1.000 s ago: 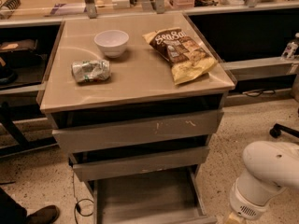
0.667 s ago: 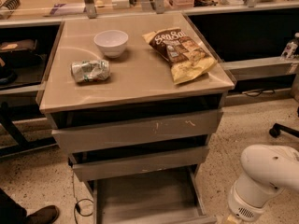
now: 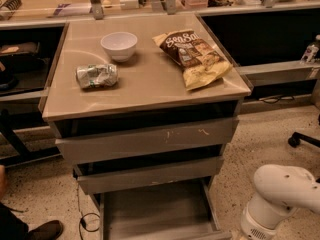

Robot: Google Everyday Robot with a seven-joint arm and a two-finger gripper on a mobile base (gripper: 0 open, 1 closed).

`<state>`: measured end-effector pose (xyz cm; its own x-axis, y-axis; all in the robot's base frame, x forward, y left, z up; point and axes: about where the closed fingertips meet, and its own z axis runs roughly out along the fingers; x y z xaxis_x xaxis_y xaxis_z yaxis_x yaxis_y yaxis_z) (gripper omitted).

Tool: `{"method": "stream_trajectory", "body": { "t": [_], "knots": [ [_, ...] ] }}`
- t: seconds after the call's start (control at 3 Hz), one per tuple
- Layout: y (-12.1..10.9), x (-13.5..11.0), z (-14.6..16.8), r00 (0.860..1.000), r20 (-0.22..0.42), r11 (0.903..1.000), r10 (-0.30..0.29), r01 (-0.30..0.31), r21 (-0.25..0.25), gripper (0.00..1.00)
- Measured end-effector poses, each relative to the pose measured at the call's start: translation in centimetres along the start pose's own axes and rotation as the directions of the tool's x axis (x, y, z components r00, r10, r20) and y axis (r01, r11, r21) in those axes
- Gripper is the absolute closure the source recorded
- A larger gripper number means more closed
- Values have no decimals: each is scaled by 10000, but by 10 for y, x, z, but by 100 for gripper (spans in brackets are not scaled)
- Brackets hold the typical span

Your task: Close bottom drawer

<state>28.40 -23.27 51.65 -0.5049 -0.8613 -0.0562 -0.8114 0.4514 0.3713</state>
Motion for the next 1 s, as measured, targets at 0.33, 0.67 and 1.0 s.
{"method": "stream_trajectory", "body": {
  "t": [0.33, 0.67, 1.0],
  "knots": [
    [-29, 5, 62, 9989, 129, 9977, 451, -444, -505, 100],
    [-54, 4, 117, 9960, 354, 9909, 820, -776, -1101, 100],
    [-68, 1, 159, 9926, 418, 9809, 1140, -1058, -1631, 100]
  ]
}}
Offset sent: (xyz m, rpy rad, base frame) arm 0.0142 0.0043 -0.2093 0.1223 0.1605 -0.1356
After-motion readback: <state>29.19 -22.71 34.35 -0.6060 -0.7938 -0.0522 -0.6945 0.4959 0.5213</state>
